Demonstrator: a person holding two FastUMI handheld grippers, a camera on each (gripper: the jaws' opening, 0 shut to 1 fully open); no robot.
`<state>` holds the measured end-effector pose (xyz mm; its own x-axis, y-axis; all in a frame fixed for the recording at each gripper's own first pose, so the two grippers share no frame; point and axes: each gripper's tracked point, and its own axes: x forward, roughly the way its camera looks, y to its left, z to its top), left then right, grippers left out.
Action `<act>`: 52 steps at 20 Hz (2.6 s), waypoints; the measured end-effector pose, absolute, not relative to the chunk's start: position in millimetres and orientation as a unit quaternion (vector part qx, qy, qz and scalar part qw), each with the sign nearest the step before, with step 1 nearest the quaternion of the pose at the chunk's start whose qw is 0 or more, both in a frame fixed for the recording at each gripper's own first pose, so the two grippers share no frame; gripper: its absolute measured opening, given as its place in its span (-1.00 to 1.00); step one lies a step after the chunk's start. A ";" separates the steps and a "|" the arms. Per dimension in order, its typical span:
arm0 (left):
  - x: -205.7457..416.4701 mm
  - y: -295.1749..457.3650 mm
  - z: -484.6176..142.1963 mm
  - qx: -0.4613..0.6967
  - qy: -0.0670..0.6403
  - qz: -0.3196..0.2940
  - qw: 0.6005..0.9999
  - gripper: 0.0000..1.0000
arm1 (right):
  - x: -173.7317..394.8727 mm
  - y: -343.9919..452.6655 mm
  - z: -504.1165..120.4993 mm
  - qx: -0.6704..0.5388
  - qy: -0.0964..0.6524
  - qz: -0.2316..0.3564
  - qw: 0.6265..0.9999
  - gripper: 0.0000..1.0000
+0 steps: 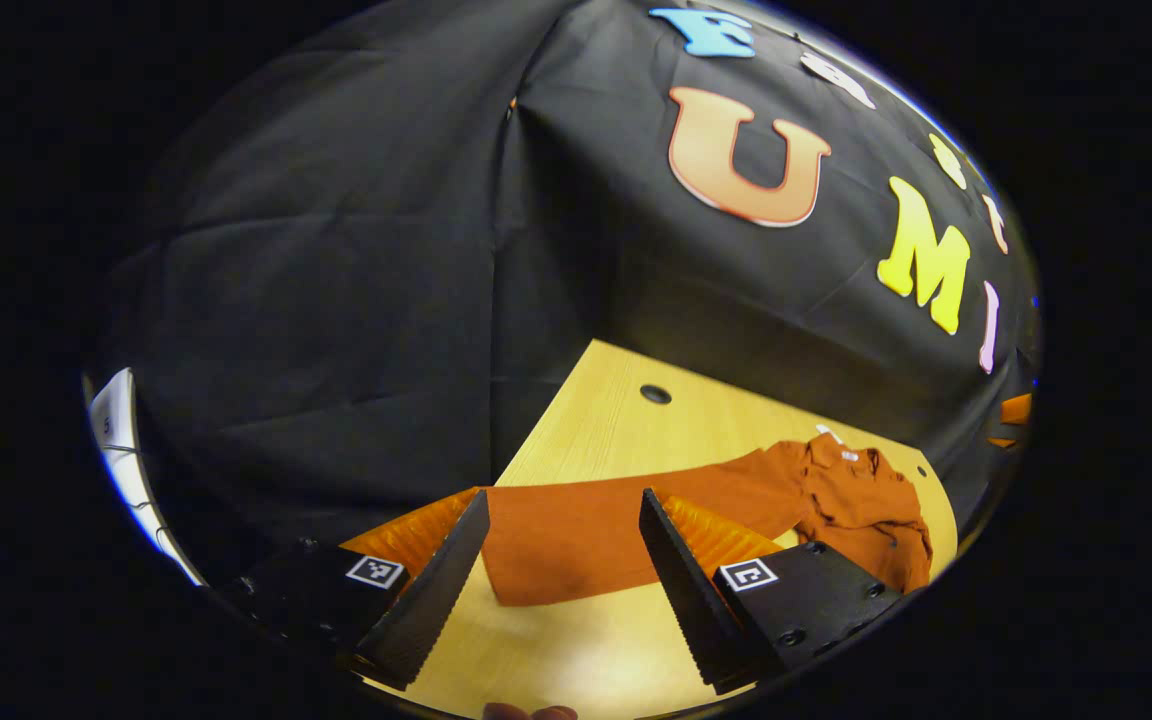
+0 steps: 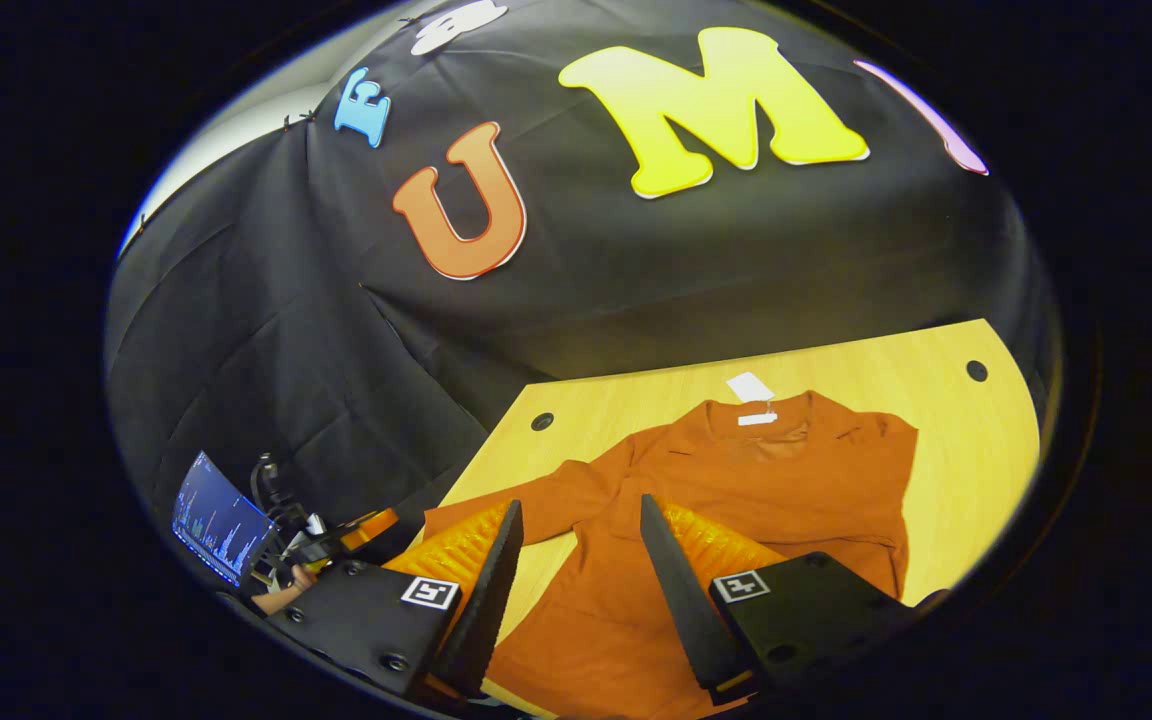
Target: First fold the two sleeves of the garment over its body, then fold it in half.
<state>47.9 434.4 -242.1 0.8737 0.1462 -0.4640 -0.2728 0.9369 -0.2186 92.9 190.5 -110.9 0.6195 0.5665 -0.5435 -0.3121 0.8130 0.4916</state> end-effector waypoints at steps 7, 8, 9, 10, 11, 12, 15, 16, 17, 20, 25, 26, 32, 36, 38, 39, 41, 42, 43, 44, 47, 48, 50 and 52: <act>85.9 479.0 -309.2 -0.204 0.286 0.084 0.932 0.97 | 53.2 122.1 -101.2 0.126 0.353 0.184 0.909 0.54; 91.2 480.3 -313.5 -0.219 0.285 0.081 0.929 0.97 | 44.7 119.5 -105.7 0.121 0.361 0.179 0.907 0.54; 95.7 484.5 -322.5 -0.232 0.289 0.085 0.925 0.97 | 39.5 118.1 -108.1 0.123 0.368 0.173 0.905 0.54; 99.1 486.7 -333.8 -0.247 0.298 0.086 0.918 0.97 | 33.5 116.5 -109.9 0.130 0.374 0.169 0.902 0.54; 100.5 485.1 -341.4 -0.263 0.307 0.083 0.911 0.97 | 30.9 115.0 -110.7 0.134 0.377 0.163 0.902 0.54; 101.7 480.5 -341.7 -0.282 0.310 0.073 0.905 0.98 | 27.0 112.8 -111.2 0.134 0.378 0.157 0.903 0.54; 104.1 478.7 -340.9 -0.284 0.311 0.080 0.903 0.85 | 24.4 109.1 -110.9 0.146 0.377 0.143 0.903 0.54; 104.9 481.0 -338.7 -0.271 0.311 0.091 0.907 0.48 | 24.7 107.9 -111.1 0.154 0.377 0.141 0.902 0.54; 103.4 485.6 -333.3 -0.251 0.310 0.105 0.911 0.17 | 25.9 107.6 -110.5 0.162 0.377 0.139 0.901 0.54; 109.0 488.3 -312.5 -0.231 0.273 0.116 0.927 -0.77 | 30.6 109.7 -107.5 0.168 0.371 0.143 0.902 0.54; 111.5 477.3 -305.6 -0.242 0.273 0.126 0.922 -0.94 | 25.7 112.4 -94.5 0.144 0.353 0.170 0.909 0.54; 110.1 477.3 -297.1 -0.241 0.267 0.129 0.924 -0.94 | 23.2 111.5 -92.4 0.140 0.349 0.174 0.910 0.54; 115.8 427.3 -207.4 -0.216 0.227 0.086 0.946 -0.95 | 17.3 103.5 -83.5 0.140 0.322 0.203 0.914 0.54; 136.0 340.6 -139.6 -0.184 0.210 0.037 0.960 -0.94 | 21.5 84.1 -71.0 0.163 0.297 0.217 0.916 0.54; 147.9 289.6 -111.2 -0.168 0.207 0.006 0.964 -0.94 | 23.1 68.7 -63.6 0.173 0.280 0.221 0.918 0.54; 156.7 262.5 -96.9 -0.161 0.205 -0.012 0.965 -0.94 | 24.3 60.0 -61.6 0.176 0.273 0.222 0.919 0.54; 178.1 196.9 -73.9 -0.141 0.204 -0.049 0.968 -0.94 | 25.6 34.4 -54.3 0.187 0.253 0.221 0.923 0.54; 187.4 165.6 -66.6 -0.140 0.204 -0.071 0.966 -0.94 | 25.0 22.1 -51.2 0.194 0.246 0.217 0.924 0.54; 194.1 133.0 -58.4 -0.137 0.203 -0.096 0.965 -0.95 | 24.4 9.3 -49.3 0.200 0.240 0.213 0.926 0.54; 202.5 104.0 -55.4 -0.127 0.205 -0.117 0.963 -0.95 | 23.3 -5.2 -49.7 0.205 0.236 0.206 0.927 0.54; 221.6 2.1 -53.7 -0.110 0.217 -0.182 0.953 -0.95 | 15.3 -54.5 -51.9 0.216 0.230 0.181 0.932 0.53; 226.6 -29.2 -55.8 -0.105 0.223 -0.200 0.948 -0.95 | 9.2 -74.3 -56.0 0.217 0.227 0.172 0.934 0.53; 231.3 -77.3 -65.0 -0.103 0.238 -0.229 0.938 -0.95 | 3.5 -104.9 -58.6 0.221 0.224 0.153 0.937 0.53; 235.6 -125.9 -77.5 -0.095 0.252 -0.256 0.928 -0.95 | -0.6 -132.1 -62.8 0.225 0.222 0.134 0.939 0.53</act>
<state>235.6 -125.9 -77.5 0.7419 -0.5224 -0.4202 0.4265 0.8514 -0.3054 -0.6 -132.1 -62.8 0.8657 0.3510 -0.3569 -0.1510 0.8629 0.4824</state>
